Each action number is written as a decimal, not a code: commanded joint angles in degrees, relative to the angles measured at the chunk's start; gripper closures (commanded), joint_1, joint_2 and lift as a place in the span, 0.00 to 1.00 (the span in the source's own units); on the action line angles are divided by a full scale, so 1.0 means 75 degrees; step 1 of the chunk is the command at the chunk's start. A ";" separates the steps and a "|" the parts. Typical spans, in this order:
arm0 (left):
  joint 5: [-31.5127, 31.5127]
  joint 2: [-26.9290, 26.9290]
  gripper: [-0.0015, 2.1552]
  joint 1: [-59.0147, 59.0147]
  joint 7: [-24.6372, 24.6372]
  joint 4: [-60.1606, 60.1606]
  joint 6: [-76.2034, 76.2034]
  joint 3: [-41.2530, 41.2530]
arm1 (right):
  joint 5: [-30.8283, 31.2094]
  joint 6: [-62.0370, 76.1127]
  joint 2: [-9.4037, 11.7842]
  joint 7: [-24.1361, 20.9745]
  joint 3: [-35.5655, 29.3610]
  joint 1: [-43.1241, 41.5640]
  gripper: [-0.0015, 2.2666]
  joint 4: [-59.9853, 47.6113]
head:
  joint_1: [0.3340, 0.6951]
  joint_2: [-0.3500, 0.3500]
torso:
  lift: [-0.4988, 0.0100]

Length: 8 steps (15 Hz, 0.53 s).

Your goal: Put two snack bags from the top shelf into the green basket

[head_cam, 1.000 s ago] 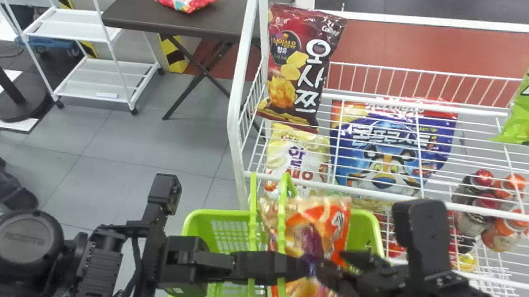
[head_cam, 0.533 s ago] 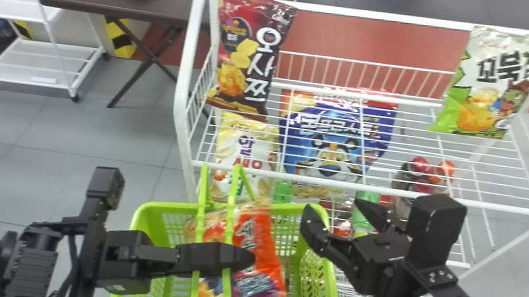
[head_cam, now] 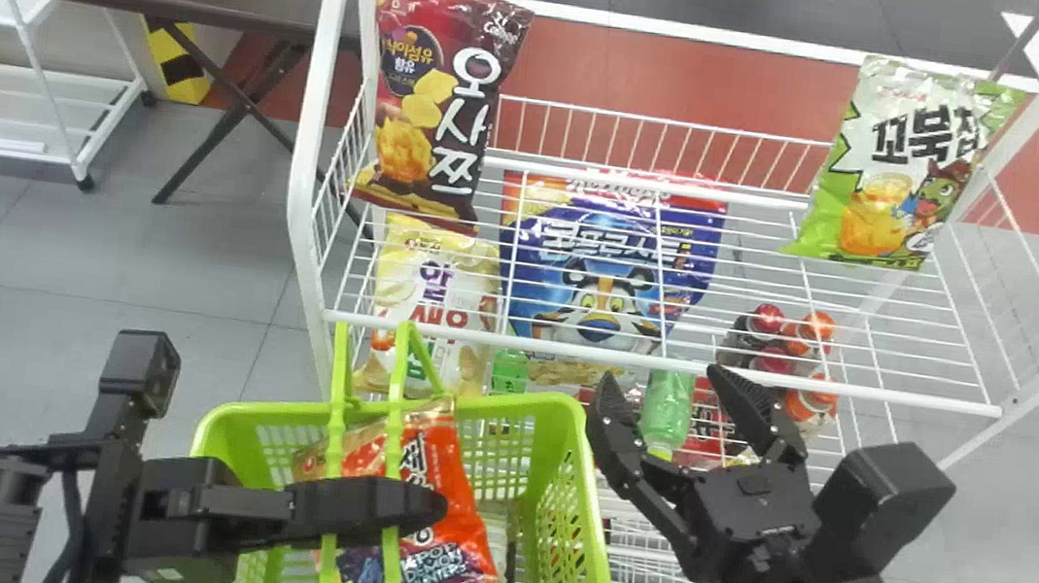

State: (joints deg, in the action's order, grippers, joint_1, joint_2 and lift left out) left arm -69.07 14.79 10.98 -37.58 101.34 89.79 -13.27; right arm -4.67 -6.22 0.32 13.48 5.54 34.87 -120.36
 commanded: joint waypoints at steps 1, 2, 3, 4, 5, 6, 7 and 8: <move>0.0011 -0.0003 0.99 0.0047 0.0007 0.0012 0.0033 0.0000 | 0.0025 0.0342 -0.0043 -0.0075 -0.0012 0.0074 0.04 0.0251 | 1.00 0.42 | 0.98; 0.0011 -0.0003 0.99 0.0059 0.0007 0.0023 0.0033 -0.0012 | 0.0072 0.0506 -0.0050 -0.0110 -0.0059 0.0097 0.04 0.0334 | 1.00 0.41 | 0.98; -0.0001 -0.0003 0.99 0.0082 -0.0005 0.0035 0.0033 -0.0023 | 0.0083 0.0600 -0.0050 -0.0110 -0.0117 0.0156 0.04 0.0392 | 1.00 0.40 | 0.98; -0.0001 -0.0003 0.99 0.0094 -0.0005 0.0059 0.0033 -0.0035 | 0.0083 0.0693 -0.0050 -0.0122 -0.0141 0.0191 0.04 0.0427 | 1.00 0.40 | 0.98; -0.0001 -0.0003 0.99 0.0106 -0.0005 0.0070 0.0033 -0.0035 | 0.0083 0.0740 -0.0050 -0.0122 -0.0187 0.0226 0.04 0.0474 | 1.00 0.39 | 0.98; -0.0001 -0.0003 0.99 0.0106 0.0007 0.0082 0.0033 -0.0035 | 0.0083 0.0834 -0.0050 -0.0122 -0.0234 0.0238 0.04 0.0544 | 1.00 0.39 | 0.98; 0.0011 -0.0003 0.99 0.0106 0.0007 0.0082 0.0033 -0.0023 | 0.0095 0.0928 -0.0050 -0.0122 -0.0281 0.0249 0.04 0.0580 | 1.00 0.38 | 0.98; -0.0001 -0.0003 0.99 0.0106 0.0007 0.0082 0.0033 -0.0023 | 0.0095 0.0928 -0.0050 -0.0122 -0.0281 0.0273 0.04 0.0580 | 1.00 0.36 | 0.98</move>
State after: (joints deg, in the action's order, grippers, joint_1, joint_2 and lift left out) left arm -69.06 14.76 11.76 -37.53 101.93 89.79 -13.50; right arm -4.01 0.29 0.00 12.58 3.63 36.70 -116.22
